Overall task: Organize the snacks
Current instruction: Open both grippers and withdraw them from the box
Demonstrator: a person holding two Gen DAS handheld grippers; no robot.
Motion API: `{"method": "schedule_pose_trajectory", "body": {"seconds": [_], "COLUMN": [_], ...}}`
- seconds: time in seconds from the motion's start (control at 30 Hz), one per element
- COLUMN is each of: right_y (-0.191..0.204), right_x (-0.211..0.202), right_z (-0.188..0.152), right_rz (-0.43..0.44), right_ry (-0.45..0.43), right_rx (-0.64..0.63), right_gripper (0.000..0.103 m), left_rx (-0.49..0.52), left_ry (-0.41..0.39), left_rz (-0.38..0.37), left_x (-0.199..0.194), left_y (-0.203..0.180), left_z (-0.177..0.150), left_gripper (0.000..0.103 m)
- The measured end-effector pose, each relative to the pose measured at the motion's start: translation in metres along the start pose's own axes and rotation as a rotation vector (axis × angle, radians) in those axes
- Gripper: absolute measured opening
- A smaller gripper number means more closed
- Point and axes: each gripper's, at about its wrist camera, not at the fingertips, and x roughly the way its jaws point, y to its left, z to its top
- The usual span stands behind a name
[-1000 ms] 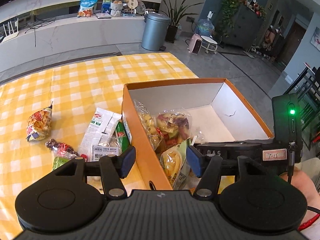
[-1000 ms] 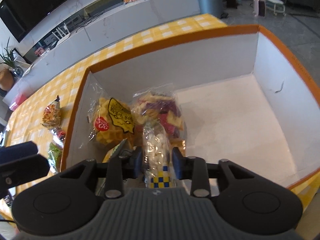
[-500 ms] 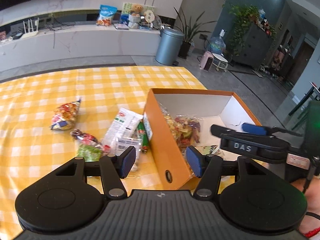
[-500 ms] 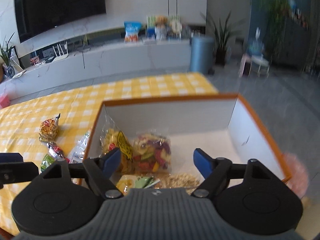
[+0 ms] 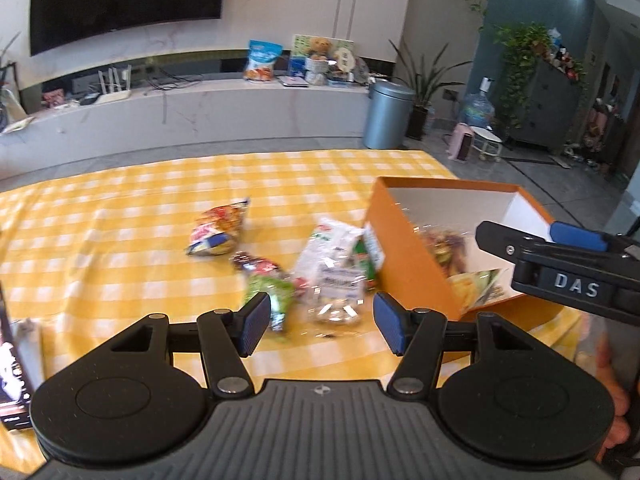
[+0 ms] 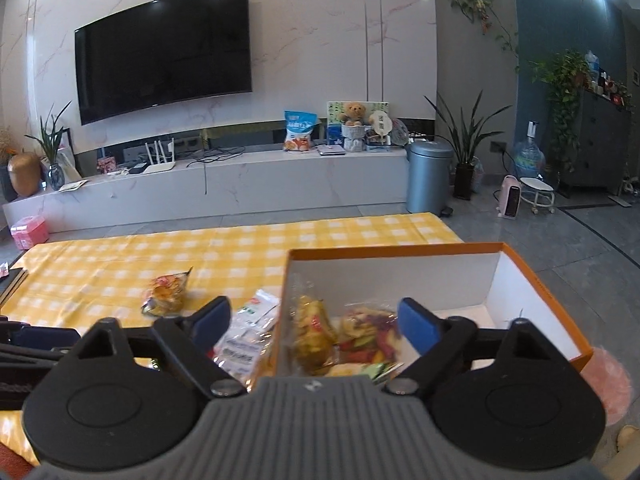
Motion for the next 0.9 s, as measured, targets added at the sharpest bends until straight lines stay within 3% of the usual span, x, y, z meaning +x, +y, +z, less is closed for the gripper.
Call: {"method": "schedule_pose_trajectory", "body": {"seconds": [0.4, 0.67, 0.9], "right_y": [0.049, 0.070, 0.089], "right_x": [0.007, 0.019, 0.046], "right_z": [-0.017, -0.026, -0.030], "right_rz": [0.046, 0.070, 0.095], "right_ry": [0.047, 0.060, 0.108], "right_rx": [-0.047, -0.113, -0.148], "right_gripper": [0.093, 0.092, 0.077], "left_rx": [-0.074, -0.064, -0.071], "left_ry": [-0.060, -0.080, -0.050], "left_rz": [0.015, 0.023, 0.039], "left_x": [-0.015, -0.010, 0.012], "left_y": [0.047, 0.067, 0.084], "left_z": [-0.022, -0.031, -0.033], "left_gripper": [0.070, 0.070, 0.069]}}
